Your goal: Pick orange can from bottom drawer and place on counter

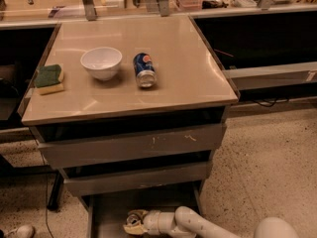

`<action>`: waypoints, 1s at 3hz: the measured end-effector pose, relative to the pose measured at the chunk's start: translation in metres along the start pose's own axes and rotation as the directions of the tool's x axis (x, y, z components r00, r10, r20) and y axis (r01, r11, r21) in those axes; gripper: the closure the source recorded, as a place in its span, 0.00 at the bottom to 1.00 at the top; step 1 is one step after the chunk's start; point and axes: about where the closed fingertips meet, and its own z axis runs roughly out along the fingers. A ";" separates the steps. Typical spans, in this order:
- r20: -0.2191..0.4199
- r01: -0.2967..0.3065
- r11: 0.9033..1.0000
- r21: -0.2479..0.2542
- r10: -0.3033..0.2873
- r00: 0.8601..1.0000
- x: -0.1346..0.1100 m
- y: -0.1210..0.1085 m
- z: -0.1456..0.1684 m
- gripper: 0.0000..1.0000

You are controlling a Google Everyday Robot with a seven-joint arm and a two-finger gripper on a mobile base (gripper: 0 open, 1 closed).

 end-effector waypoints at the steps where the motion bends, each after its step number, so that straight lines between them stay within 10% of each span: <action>1: 0.035 -0.029 1.000 0.010 0.029 0.999 -0.036 0.011 -0.023 1.00; 3: 0.058 -0.056 0.986 0.156 0.048 0.997 -0.104 0.052 -0.113 1.00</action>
Offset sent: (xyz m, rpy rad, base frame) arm -0.0416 -0.0754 0.1689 0.0451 0.0120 -0.1840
